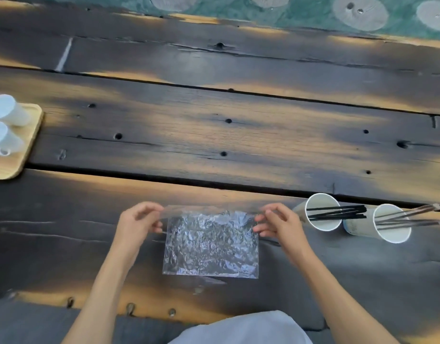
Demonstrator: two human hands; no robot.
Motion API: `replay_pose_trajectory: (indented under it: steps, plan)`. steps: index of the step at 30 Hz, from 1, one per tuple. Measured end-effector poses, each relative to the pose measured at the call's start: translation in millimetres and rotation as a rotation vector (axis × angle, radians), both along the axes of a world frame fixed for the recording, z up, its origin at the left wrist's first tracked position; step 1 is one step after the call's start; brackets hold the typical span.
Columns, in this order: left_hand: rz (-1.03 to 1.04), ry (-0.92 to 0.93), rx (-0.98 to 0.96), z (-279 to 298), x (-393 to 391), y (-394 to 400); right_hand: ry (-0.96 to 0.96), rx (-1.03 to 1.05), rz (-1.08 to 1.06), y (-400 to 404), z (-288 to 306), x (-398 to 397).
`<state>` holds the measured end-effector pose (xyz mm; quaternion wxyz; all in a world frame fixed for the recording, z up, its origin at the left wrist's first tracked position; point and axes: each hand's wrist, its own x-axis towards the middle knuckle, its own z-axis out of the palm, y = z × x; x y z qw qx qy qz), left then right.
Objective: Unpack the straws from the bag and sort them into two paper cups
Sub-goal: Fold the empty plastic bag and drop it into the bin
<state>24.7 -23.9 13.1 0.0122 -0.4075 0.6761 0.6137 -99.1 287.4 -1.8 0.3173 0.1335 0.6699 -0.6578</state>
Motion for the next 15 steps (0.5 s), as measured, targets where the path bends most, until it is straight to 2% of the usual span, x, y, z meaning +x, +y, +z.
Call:
replay_pose_trajectory:
  steps: [6,15]
  plan:
    - [0.033,-0.056,0.118,-25,64,25,-0.175,-0.103,0.004,27,-15,40]
    - [0.1,-0.142,0.181,-51,107,37,-0.169,0.065,0.085,41,-40,100]
